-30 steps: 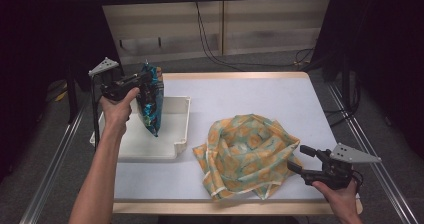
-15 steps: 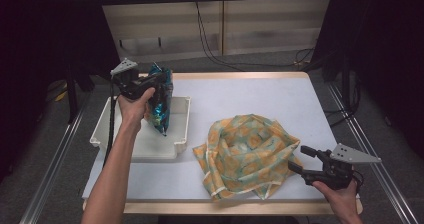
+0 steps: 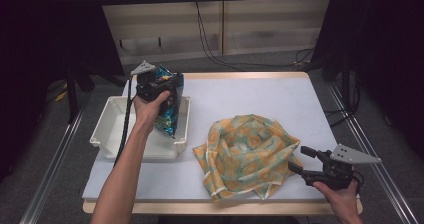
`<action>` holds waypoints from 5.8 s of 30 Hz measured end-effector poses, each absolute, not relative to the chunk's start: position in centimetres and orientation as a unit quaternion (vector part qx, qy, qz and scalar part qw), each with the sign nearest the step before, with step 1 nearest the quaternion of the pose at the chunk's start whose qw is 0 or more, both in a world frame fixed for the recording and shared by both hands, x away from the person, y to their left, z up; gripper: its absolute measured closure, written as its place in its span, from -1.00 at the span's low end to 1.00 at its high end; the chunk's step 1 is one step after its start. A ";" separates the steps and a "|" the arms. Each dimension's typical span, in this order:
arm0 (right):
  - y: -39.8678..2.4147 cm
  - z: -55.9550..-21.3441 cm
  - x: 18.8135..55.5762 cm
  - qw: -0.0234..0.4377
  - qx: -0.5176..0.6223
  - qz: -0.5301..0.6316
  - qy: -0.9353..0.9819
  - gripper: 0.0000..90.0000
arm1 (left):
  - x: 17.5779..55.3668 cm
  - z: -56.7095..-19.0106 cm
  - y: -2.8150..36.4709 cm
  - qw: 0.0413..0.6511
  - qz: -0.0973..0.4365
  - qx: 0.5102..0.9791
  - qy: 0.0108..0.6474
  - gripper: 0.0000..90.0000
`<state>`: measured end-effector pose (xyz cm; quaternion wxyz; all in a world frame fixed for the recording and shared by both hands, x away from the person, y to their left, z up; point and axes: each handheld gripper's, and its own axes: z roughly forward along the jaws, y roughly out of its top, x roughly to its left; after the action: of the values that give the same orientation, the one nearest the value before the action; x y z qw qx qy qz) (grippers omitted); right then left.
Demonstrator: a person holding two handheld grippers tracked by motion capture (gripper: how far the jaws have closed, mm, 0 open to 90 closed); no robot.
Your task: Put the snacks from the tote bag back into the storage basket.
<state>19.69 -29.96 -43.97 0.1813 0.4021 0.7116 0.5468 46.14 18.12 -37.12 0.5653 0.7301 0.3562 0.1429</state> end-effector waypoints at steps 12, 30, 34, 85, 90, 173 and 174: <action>-30.0 -44.1 19.7 0.183 0.399 0.544 0.715 -0.46 | 46.4 -37.6 17.0 0.550 0.143 0.746 0.347 0.79; -30.0 -44.1 19.7 0.183 0.400 0.543 0.715 -0.46 | 46.8 -38.3 16.1 0.527 0.135 0.767 0.340 0.39; -30.0 -44.1 19.7 0.183 0.399 0.544 0.715 -0.46 | 46.9 -38.7 16.2 0.518 0.136 0.770 0.347 0.33; -29.6 -44.1 19.4 0.182 0.396 0.540 0.720 -0.47 | 38.2 -38.0 23.0 0.541 0.141 0.775 0.294 0.87; -29.7 -44.2 19.4 0.182 0.397 0.538 0.721 -0.47 | 37.1 -39.6 24.4 0.529 0.130 0.781 0.305 1.00; -29.3 -44.8 19.8 0.176 0.394 0.524 0.734 -0.48 | 42.5 -46.3 23.6 0.309 0.075 0.888 0.332 0.99; -29.2 -44.8 19.8 0.176 0.394 0.524 0.735 -0.48 | 42.9 -46.4 23.8 0.311 0.074 0.883 0.343 1.00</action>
<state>19.84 -29.24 -44.79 0.1764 0.3937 0.7347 0.5236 42.85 23.83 -46.36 0.3111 0.8831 0.3434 0.0742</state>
